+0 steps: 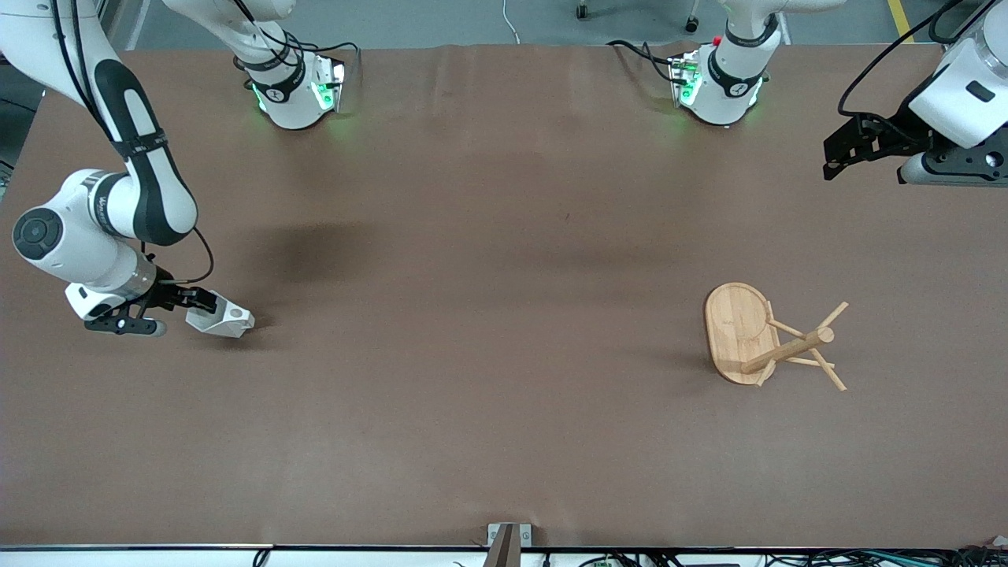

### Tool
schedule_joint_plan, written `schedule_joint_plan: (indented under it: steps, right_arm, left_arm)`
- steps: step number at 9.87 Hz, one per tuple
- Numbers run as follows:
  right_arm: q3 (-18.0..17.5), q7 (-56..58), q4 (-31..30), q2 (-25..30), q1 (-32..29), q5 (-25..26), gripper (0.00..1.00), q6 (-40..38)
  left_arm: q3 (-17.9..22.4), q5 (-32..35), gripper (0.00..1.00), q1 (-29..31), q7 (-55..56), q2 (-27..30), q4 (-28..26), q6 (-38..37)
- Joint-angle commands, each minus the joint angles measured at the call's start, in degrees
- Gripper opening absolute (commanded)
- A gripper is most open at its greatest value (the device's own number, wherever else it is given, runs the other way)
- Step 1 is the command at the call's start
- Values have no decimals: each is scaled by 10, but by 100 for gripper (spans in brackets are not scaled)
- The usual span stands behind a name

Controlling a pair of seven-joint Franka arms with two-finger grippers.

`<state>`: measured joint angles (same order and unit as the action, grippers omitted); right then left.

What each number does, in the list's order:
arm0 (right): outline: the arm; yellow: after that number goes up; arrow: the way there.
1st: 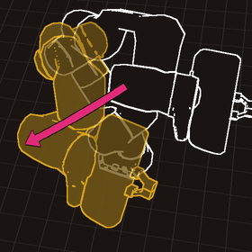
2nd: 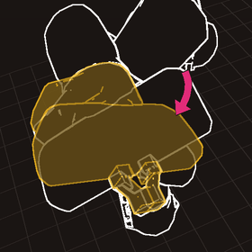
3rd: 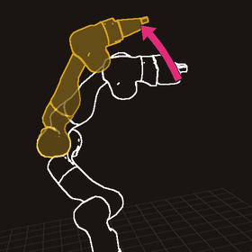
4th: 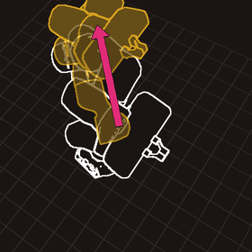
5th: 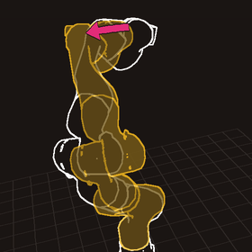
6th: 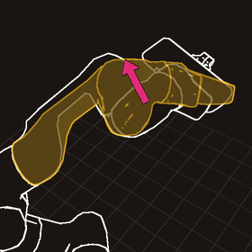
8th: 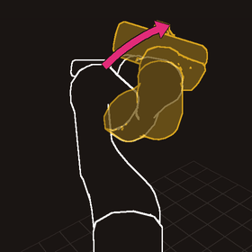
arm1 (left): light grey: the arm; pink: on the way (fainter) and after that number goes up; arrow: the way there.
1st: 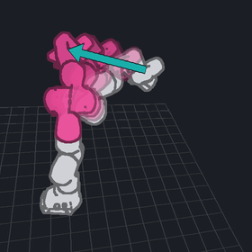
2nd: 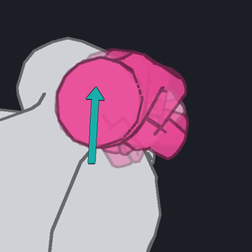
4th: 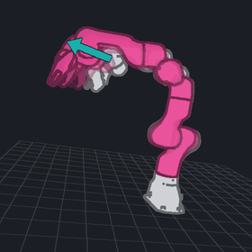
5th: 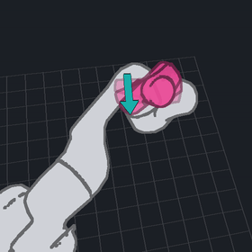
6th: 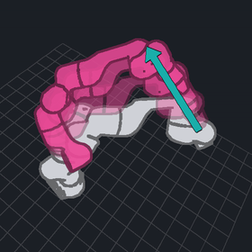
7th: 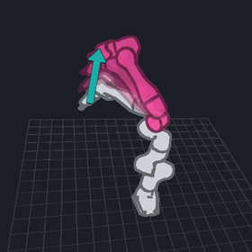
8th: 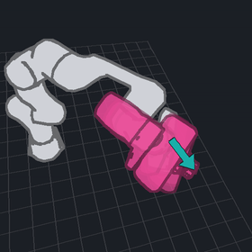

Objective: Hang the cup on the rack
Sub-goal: 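Close the right gripper on the white cup's base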

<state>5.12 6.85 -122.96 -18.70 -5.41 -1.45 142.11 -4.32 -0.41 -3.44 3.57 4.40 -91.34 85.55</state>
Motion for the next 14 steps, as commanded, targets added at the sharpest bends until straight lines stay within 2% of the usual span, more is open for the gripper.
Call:
schedule_joint_plan:
  steps: [1,3,4,6,8,10,12,14]
  right_arm:
    - [-4,9,-6,-10,-3,-19,60,26]
    - [-5,8,-7,-18,-3,-22,29,27]
    - [-5,9,-6,-24,-4,-39,17,27]
    - [-5,7,-4,-27,-2,-43,1,23]
    - [-7,29,14,-24,0,-43,1,-5]
    - [-20,71,95,-13,2,-50,1,-131]
    - [-52,75,182,-5,26,-115,1,-275]
    - [-94,75,222,-7,42,-227,1,-336]
  left_arm:
    - [-1,4,100,2,-6,-6,-4,-11]
    - [0,5,100,2,-7,-6,-4,-14]
    - [1,5,100,2,-7,-5,-4,-14]
    - [3,5,100,2,-7,-5,-3,-14]
    - [4,5,100,2,-7,-4,-3,-17]
    - [5,5,100,2,-7,-5,-3,-17]
    - [5,5,100,2,-8,-5,-3,-17]
    - [5,5,100,3,-8,-5,-3,-17]
